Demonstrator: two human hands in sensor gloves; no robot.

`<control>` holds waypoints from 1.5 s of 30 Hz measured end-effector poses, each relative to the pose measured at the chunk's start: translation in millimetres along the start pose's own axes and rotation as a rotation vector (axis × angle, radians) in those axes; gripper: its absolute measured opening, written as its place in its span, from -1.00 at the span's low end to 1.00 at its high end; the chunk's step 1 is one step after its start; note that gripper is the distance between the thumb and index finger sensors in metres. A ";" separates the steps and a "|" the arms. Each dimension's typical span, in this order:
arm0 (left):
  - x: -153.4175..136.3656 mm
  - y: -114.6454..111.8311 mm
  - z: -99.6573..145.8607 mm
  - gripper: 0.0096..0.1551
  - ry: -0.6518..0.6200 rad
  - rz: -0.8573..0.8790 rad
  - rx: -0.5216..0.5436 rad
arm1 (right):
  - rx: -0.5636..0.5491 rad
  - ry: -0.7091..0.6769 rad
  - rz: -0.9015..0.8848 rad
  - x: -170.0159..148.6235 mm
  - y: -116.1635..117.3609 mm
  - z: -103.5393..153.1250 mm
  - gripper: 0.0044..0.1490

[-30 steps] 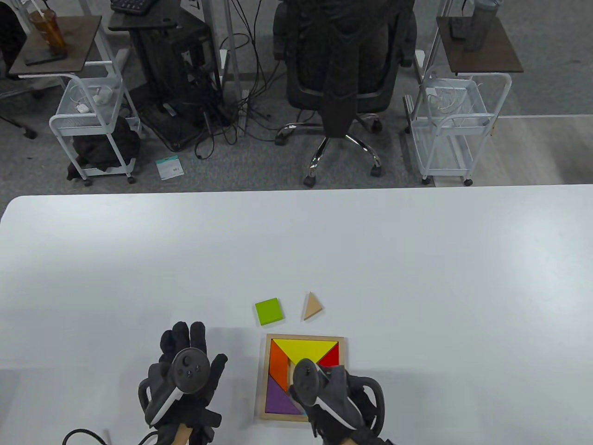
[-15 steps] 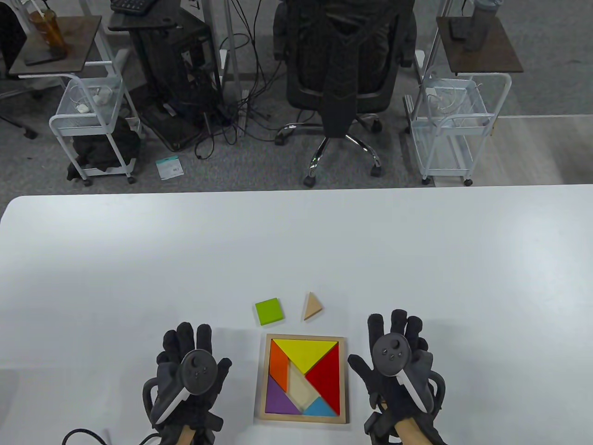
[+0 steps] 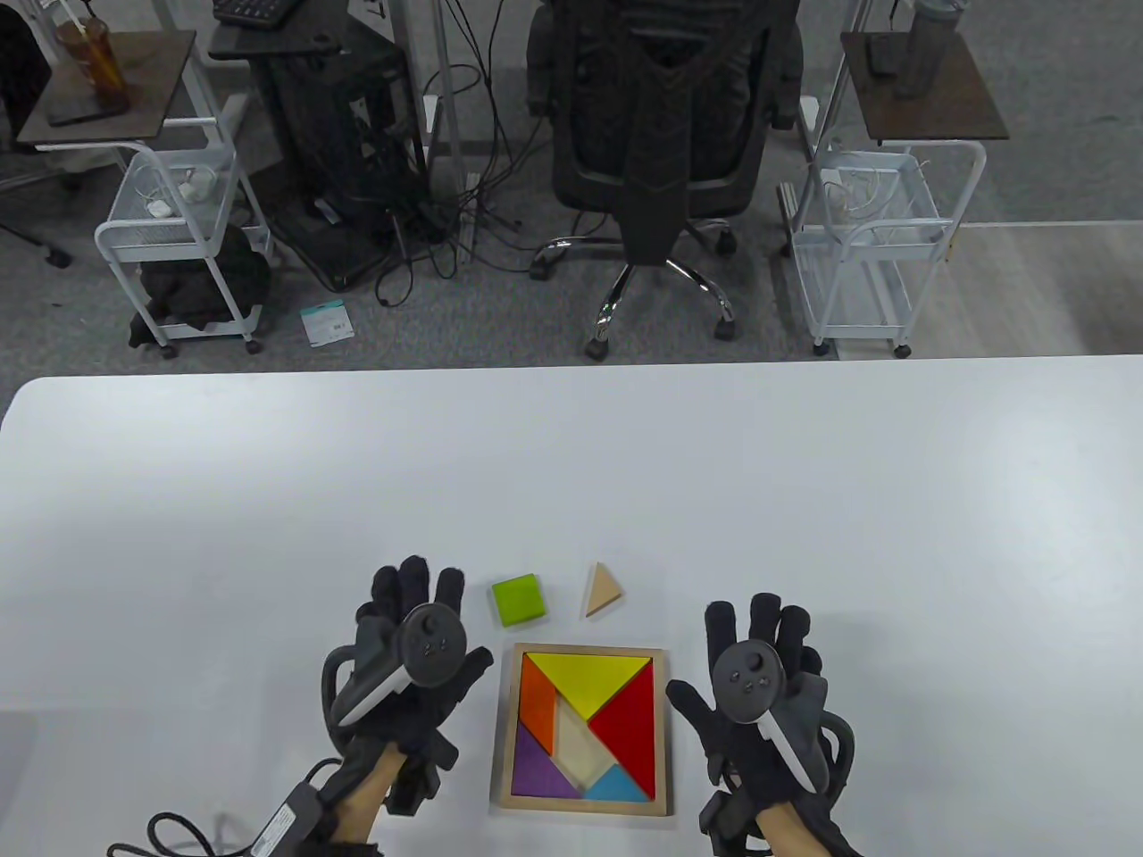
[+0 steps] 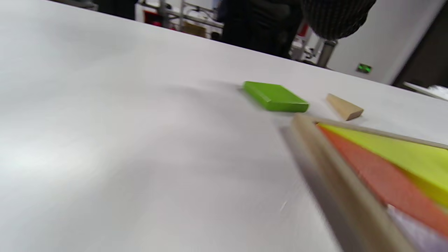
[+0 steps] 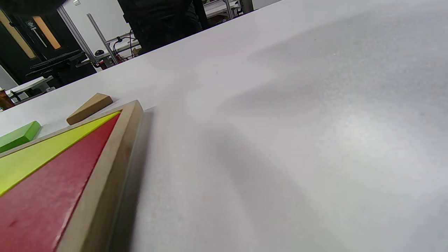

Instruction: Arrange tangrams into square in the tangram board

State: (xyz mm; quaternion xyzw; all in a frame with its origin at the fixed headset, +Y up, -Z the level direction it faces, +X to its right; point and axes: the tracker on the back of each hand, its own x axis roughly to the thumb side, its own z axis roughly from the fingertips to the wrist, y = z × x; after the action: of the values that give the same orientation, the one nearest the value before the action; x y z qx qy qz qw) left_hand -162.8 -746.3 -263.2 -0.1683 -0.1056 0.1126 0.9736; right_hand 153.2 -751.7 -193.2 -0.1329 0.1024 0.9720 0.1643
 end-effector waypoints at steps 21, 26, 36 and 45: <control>40.2 -16.0 -108.4 -0.02 0.071 -0.258 -0.364 | -0.013 -0.009 -0.038 -5.7 -3.4 0.6 0.13; 44.0 -17.2 -112.8 -0.03 0.086 -0.297 -0.378 | -0.013 -0.010 -0.034 -5.6 -3.4 1.2 0.14; 40.8 -19.0 -106.0 -0.02 0.032 -0.321 -0.234 | -0.021 -0.029 -0.035 -3.9 -3.7 3.9 0.14; 42.8 -5.9 -69.1 0.00 0.018 -0.180 -0.084 | -0.021 -0.031 -0.051 -5.4 -4.9 3.4 0.14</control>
State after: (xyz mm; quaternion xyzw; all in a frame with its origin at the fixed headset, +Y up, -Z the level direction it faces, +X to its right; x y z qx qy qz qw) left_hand -104.2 -761.8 -317.6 -0.2000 -0.1163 0.0188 0.9727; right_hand 159.0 -747.9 -189.1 -0.1224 0.0860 0.9705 0.1892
